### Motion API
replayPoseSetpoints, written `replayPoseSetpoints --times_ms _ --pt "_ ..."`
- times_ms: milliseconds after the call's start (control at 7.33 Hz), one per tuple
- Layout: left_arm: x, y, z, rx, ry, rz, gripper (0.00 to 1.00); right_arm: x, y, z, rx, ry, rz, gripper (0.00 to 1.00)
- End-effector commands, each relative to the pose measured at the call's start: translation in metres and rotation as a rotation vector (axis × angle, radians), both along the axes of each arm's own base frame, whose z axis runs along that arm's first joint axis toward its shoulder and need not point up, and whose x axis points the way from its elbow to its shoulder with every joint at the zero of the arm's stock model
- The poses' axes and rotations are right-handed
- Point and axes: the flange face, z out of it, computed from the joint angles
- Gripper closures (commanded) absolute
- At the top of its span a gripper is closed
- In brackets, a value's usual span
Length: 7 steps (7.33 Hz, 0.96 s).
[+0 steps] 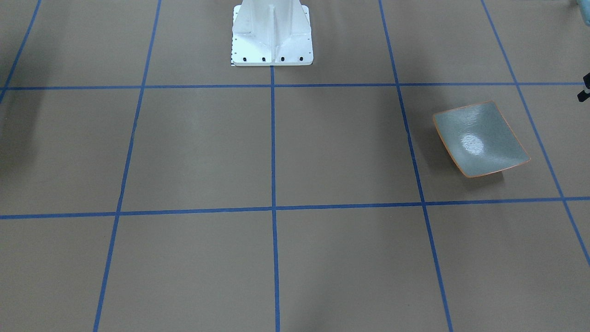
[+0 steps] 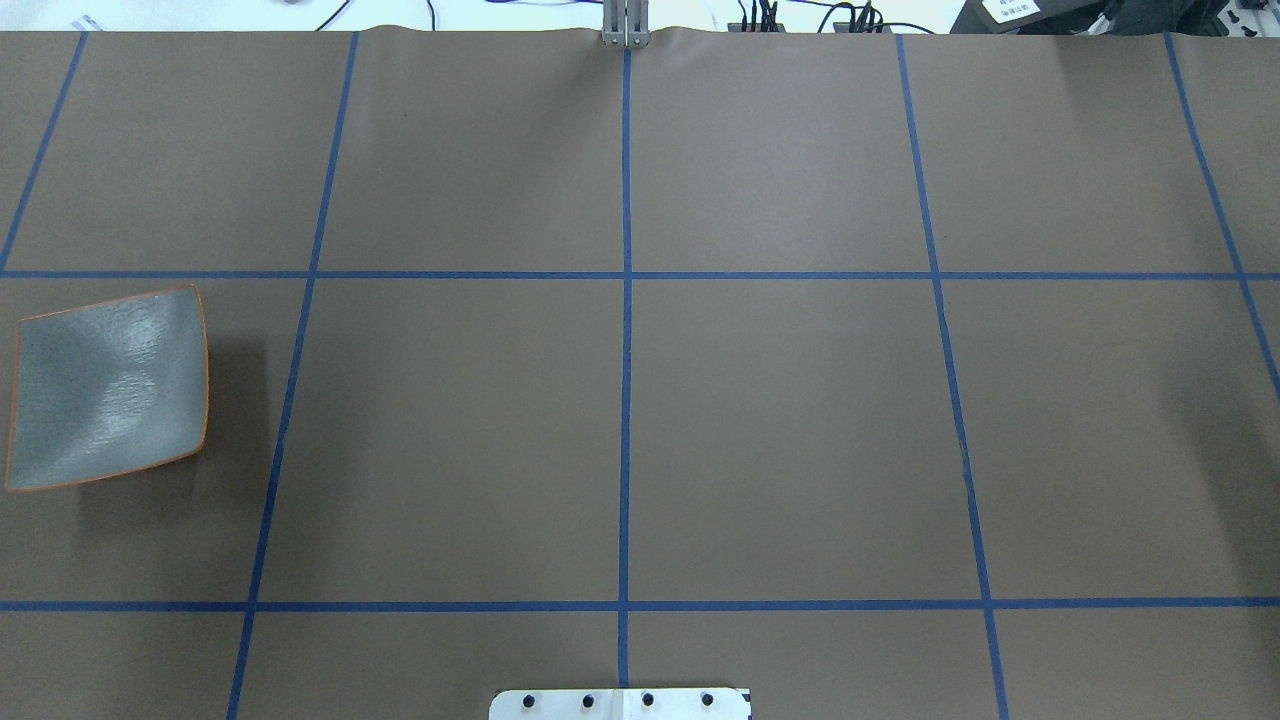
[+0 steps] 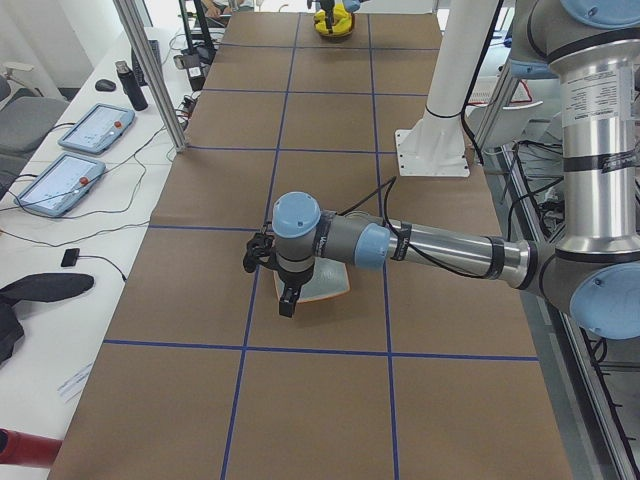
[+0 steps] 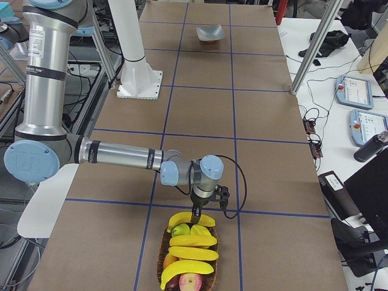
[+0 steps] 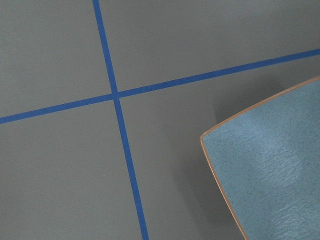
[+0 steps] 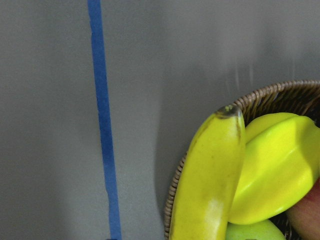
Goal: Transfer all bananas from basket to plate
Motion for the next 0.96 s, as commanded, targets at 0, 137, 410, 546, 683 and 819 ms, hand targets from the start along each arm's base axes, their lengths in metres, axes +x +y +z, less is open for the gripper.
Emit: replayPoseSetpoints --times_ms 0,137,410,546,683,819 --pt "-0.001 0.001 -0.004 0.007 0.001 -0.002 0.01 0.001 0.011 0.008 -0.004 0.0 -0.009 0.15" --pt "0.001 0.005 -0.006 0.0 0.034 0.005 0.01 0.002 0.015 0.011 -0.002 -0.001 -0.015 0.15" --pt "0.005 0.012 -0.004 -0.02 0.102 0.021 0.01 0.003 0.02 0.015 -0.003 0.0 -0.027 0.15" --pt "0.005 0.012 -0.005 -0.018 0.104 0.021 0.01 0.003 0.021 0.017 -0.002 0.0 -0.03 0.15" --pt "0.005 0.012 -0.005 -0.017 0.104 0.02 0.01 0.002 0.022 0.018 -0.004 0.002 -0.035 0.17" --pt "0.005 0.012 -0.004 -0.021 0.104 0.021 0.01 0.001 0.022 0.02 -0.007 0.003 -0.038 0.19"
